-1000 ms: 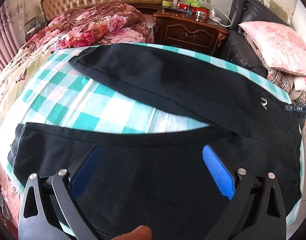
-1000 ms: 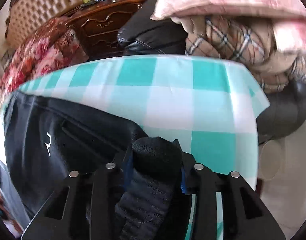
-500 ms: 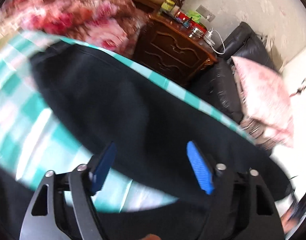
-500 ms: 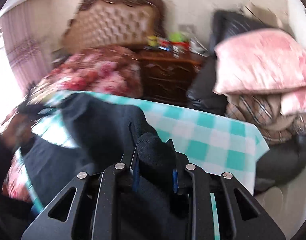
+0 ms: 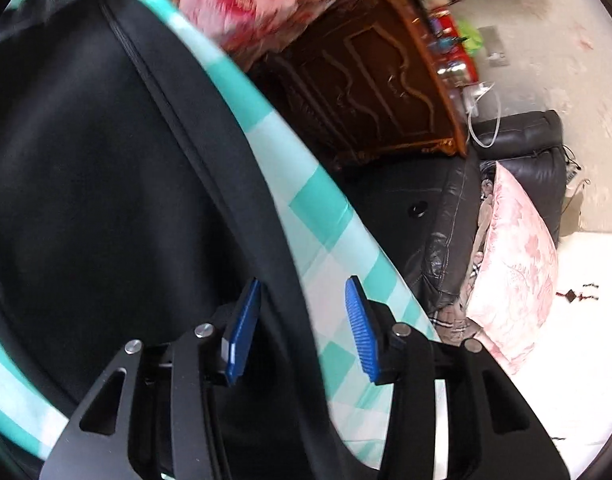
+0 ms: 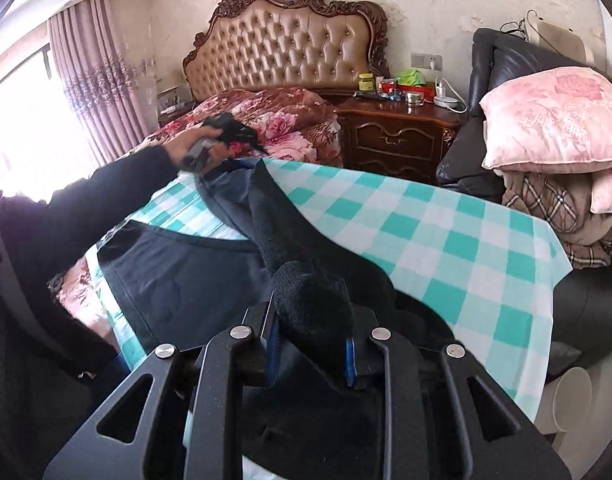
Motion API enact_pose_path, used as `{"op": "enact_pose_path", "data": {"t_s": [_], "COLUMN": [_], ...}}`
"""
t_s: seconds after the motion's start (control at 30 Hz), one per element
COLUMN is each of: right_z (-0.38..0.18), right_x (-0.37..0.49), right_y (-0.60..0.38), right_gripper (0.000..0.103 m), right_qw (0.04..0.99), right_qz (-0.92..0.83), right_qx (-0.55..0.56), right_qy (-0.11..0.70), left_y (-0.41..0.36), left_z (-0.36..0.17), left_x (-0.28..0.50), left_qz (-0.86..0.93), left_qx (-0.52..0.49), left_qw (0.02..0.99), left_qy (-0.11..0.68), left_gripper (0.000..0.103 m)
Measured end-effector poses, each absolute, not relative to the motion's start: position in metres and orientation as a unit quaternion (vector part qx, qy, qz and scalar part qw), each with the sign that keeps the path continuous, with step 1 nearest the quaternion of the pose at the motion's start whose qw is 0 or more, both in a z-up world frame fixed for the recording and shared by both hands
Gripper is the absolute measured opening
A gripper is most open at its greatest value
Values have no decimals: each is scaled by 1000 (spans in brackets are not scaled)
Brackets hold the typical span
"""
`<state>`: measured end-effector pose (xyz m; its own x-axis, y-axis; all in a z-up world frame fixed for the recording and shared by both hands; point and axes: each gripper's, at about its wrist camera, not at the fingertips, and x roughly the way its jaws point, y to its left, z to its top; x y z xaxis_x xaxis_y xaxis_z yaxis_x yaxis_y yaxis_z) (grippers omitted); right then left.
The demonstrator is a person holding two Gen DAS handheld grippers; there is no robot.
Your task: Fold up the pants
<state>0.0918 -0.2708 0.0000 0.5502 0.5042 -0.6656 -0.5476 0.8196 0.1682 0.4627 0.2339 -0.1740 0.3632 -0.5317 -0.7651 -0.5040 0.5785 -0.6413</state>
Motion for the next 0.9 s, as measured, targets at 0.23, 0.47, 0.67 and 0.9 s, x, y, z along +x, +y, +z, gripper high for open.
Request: {"op": "enact_pose_path", "data": {"t_s": [0.23,0.47,0.67,0.9], "right_z": [-23,-64,-111,-126], "right_x": [86,80,62,19], "right_y": [-297,-346,-383,-416], "right_gripper": [25,27,42,82], "right_qw": [877,866,825,775], "right_qz": [268,211,142,83], "right_qx": [-7,72,218,401], "right_qy": [399,448,501,482], "left_y": [258,302,295,293], "left_z": [-154,-108,-148,-184], "left_x": [426,244,97,60], "left_qz": [-6,-39,-28,-28], "left_qx": [-459,-465,-463,-479], "left_qw": [698,741,741,729], "left_qy": [550,482,486,487], "left_gripper": [8,8,8,8]}}
